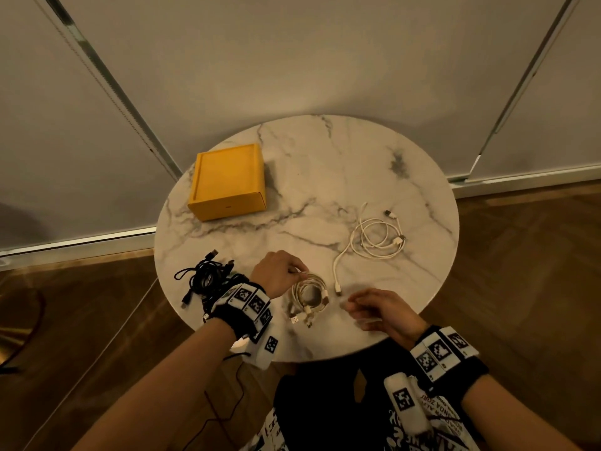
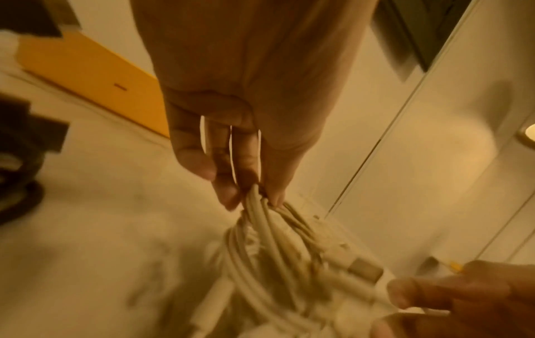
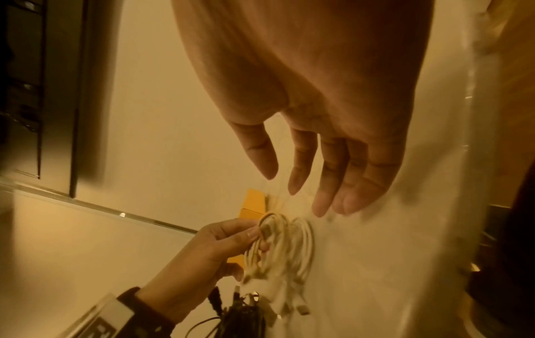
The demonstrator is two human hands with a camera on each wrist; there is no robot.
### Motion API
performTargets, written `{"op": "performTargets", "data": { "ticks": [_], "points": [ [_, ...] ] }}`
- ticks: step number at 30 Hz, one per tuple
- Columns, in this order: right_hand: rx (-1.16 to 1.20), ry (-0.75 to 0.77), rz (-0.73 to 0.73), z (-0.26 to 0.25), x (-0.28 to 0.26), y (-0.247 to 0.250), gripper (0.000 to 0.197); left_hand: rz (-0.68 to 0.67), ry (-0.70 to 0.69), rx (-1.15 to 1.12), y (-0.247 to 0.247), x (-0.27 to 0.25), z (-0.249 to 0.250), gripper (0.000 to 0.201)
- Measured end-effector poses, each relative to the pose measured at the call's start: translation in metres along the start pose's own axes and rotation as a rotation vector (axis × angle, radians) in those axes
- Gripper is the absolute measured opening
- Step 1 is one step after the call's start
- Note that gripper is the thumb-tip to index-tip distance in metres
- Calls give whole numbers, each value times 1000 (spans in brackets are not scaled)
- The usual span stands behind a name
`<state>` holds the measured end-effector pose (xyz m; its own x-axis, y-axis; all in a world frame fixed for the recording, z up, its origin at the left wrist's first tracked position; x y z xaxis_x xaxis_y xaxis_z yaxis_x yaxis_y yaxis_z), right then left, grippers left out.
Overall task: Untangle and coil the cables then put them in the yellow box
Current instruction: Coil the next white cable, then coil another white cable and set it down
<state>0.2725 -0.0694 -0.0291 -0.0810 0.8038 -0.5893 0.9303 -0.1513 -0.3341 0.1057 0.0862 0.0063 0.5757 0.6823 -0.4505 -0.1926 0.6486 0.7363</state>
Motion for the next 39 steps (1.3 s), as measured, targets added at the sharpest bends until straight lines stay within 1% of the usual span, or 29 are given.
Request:
{"op": "performTargets", "data": {
  "ticks": [2, 4, 6, 8, 11, 14, 16, 19, 21, 22, 24, 26, 27, 29, 31, 33, 34, 35, 37, 38, 39],
  "points": [
    [-5, -1, 24, 3, 2, 2, 12, 26, 34, -17, -5, 6, -7, 12],
    [-26, 6, 44, 4, 3, 4, 12, 51, 18, 25, -10, 8, -8, 15],
    [-52, 5, 56, 5, 4, 5, 12, 10, -6, 62, -18, 9, -10, 21],
    [-52, 7, 57, 6, 5, 6, 14, -34, -12, 34, -21, 11, -13, 26],
    [-34, 5, 51, 6, 7, 7, 15, -28, -18, -30, -17, 11, -15, 23],
    [-55, -1, 42, 6, 8, 10, 13, -11, -40, -74, -13, 7, -10, 21],
    [-102, -3, 29, 4, 9, 9, 12, 40, -63, -161, -10, 2, -7, 22],
    [-258, 37, 34, -6, 12, 12, 13, 199, -149, -276, -3, -14, 2, 14],
    [-327, 64, 35, -18, 14, 14, 13, 277, -203, -319, -4, -26, 11, 16],
    [-350, 69, 24, -24, 14, 14, 14, 286, -216, -328, -6, -32, 15, 18],
    [-381, 73, -4, -35, 13, 12, 14, 250, -233, -344, -12, -34, 23, 18],
    [-436, 84, -5, -45, 10, 13, 13, 185, -248, -389, -17, -29, 33, 18],
    [-491, 96, 22, -48, 10, 17, 11, 163, -254, -422, -17, -24, 38, 18],
    [-684, 113, 104, -49, 11, 30, 8, 120, -257, -499, -13, -9, 50, 20],
    [-889, 98, 172, -43, 10, 43, 12, 64, -274, -509, -6, 9, 69, 18],
    [-918, 150, 164, -35, 9, 46, 7, 44, -267, -461, 2, 36, 84, 18],
    [-906, 198, 153, -33, 8, 44, 4, 47, -245, -418, 5, 51, 91, 27],
    [-888, 225, 147, -33, 8, 42, 5, 48, -216, -378, 8, 67, 97, 42],
    [-853, 236, 133, -35, 12, 40, 7, -13, -127, -402, 5, 97, 104, 70],
    [-834, 213, 130, -34, 15, 41, 8, -75, -73, -448, -1, 107, 107, 76],
    [-817, 180, 134, -33, 18, 43, 10, -137, -24, -475, -8, 114, 108, 72]
  ]
}}
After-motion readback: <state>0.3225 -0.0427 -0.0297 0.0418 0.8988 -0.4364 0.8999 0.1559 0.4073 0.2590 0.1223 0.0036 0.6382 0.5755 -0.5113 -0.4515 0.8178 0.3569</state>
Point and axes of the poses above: each hand's wrist, its own x-axis towards the middle knuckle, its own y-axis out of the back of the hand, z = x × y, the point moved 6 cm from there along x, towards the middle knuckle, and after that the axes turned 12 degrees about -z, right-handed, at the moved point
